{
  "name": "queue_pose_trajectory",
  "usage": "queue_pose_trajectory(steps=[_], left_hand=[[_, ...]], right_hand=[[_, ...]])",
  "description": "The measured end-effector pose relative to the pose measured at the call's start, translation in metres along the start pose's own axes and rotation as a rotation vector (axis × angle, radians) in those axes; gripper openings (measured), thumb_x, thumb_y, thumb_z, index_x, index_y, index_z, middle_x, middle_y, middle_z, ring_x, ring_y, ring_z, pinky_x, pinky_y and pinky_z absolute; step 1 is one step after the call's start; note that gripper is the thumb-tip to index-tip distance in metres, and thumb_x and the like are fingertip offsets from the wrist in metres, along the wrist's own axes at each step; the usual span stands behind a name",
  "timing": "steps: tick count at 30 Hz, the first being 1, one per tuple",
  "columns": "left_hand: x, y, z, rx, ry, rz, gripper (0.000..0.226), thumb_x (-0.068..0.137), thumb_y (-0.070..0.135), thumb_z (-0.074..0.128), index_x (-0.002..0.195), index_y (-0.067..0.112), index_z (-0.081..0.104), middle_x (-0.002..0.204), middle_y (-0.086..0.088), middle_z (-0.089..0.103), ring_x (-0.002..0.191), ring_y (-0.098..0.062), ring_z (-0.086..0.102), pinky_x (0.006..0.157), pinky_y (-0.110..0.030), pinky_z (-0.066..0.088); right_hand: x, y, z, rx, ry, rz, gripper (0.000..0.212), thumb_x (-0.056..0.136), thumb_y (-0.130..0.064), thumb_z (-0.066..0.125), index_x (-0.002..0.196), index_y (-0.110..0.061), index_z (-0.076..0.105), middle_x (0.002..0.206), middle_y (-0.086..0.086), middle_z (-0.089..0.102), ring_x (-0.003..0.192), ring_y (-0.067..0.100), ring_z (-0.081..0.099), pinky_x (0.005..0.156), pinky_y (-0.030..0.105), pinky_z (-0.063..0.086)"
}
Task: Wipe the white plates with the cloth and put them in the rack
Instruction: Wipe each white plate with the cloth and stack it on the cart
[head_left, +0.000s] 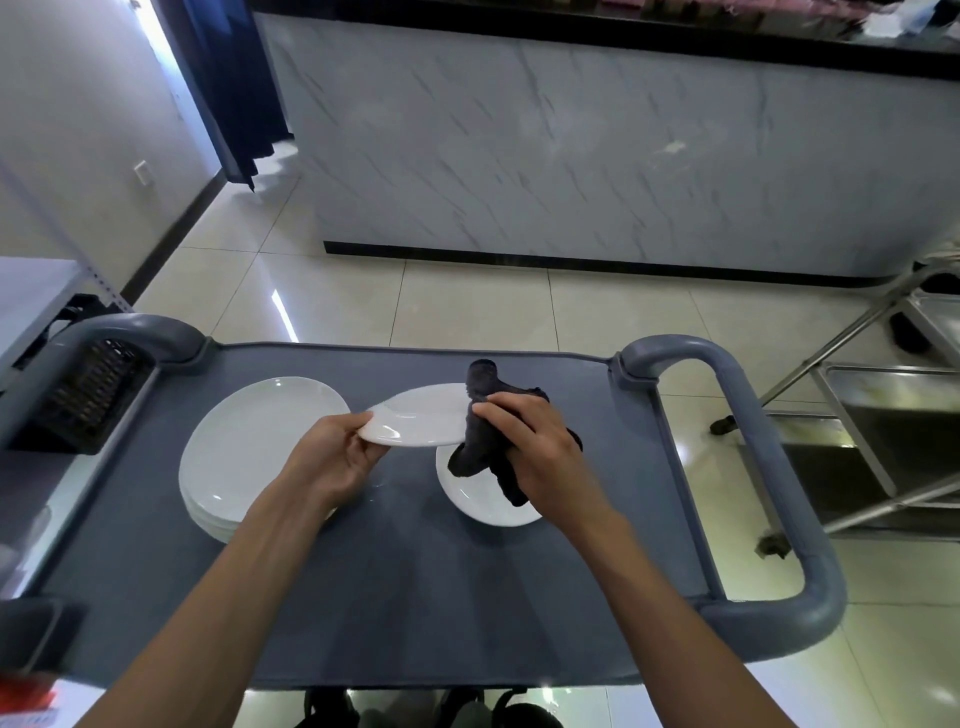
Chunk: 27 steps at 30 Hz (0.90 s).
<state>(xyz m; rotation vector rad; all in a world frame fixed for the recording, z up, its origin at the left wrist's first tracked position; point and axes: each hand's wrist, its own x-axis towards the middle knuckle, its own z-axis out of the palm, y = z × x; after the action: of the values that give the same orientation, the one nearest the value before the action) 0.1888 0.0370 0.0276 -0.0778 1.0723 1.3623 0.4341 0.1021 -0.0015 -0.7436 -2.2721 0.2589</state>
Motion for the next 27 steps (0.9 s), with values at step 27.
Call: queue_pose_trajectory(steps=[27], left_hand=[[-0.011,-0.022,0.022,0.556,-0.032,0.488,0.021,0.101,0.006,0.052,0.115,0.009,0.068,0.093,-0.009,0.075,0.080,-0.024,0.070,0.062,-0.038,0.060]], right_hand=[[0.013,-0.028,0.020,0.357,0.001,0.488,0.056,0.092,-0.006,0.064,0.143,-0.026,0.054,0.143,-0.017,0.053,0.135,0.003,0.046,0.116,0.030,0.036]])
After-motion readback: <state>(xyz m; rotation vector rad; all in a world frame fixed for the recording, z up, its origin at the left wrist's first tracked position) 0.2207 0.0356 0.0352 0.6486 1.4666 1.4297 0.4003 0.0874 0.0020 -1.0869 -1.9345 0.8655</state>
